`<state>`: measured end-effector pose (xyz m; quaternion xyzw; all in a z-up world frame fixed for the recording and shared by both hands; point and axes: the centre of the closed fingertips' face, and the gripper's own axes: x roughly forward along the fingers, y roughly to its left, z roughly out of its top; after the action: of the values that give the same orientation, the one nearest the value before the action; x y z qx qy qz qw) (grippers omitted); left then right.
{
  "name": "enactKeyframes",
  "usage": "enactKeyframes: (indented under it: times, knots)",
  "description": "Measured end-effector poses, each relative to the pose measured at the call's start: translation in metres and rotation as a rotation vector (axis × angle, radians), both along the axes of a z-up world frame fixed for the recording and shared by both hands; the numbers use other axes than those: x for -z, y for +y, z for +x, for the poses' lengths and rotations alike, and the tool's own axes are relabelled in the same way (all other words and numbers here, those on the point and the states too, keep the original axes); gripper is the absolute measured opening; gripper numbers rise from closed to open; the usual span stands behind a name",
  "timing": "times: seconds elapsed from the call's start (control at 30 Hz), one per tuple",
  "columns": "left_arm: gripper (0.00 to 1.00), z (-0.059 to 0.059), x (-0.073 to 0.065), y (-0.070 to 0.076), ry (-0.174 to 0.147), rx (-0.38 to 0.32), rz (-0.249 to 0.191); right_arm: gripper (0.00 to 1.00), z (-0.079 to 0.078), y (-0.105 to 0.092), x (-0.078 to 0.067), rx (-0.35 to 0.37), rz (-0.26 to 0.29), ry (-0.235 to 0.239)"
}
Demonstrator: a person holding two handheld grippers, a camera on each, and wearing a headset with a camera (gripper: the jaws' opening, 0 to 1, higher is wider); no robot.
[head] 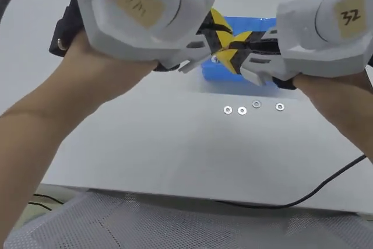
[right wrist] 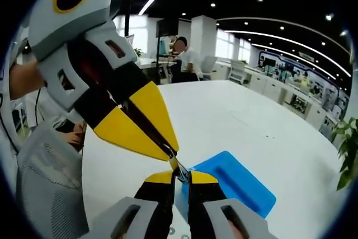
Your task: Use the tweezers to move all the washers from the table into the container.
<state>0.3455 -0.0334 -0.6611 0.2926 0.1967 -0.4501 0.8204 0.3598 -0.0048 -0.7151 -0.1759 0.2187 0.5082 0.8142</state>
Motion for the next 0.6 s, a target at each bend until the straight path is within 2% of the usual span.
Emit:
enactKeyframes:
  times: [0.1,0.27,0.6]
  knots:
    - [0.00,0.005,0.006,-0.001,0.008,-0.006,-0.004,0.05,0.009,0.000,0.007,-0.001,-0.020,-0.010]
    - [0.00,0.017,0.018,0.000,0.020,-0.015,-0.008,0.05,0.023,0.001,0.022,-0.001,-0.040,0.002]
    - [0.00,0.038,0.045,0.009,0.057,-0.056,-0.012,0.04,0.036,0.010,0.048,0.000,-0.067,0.037]
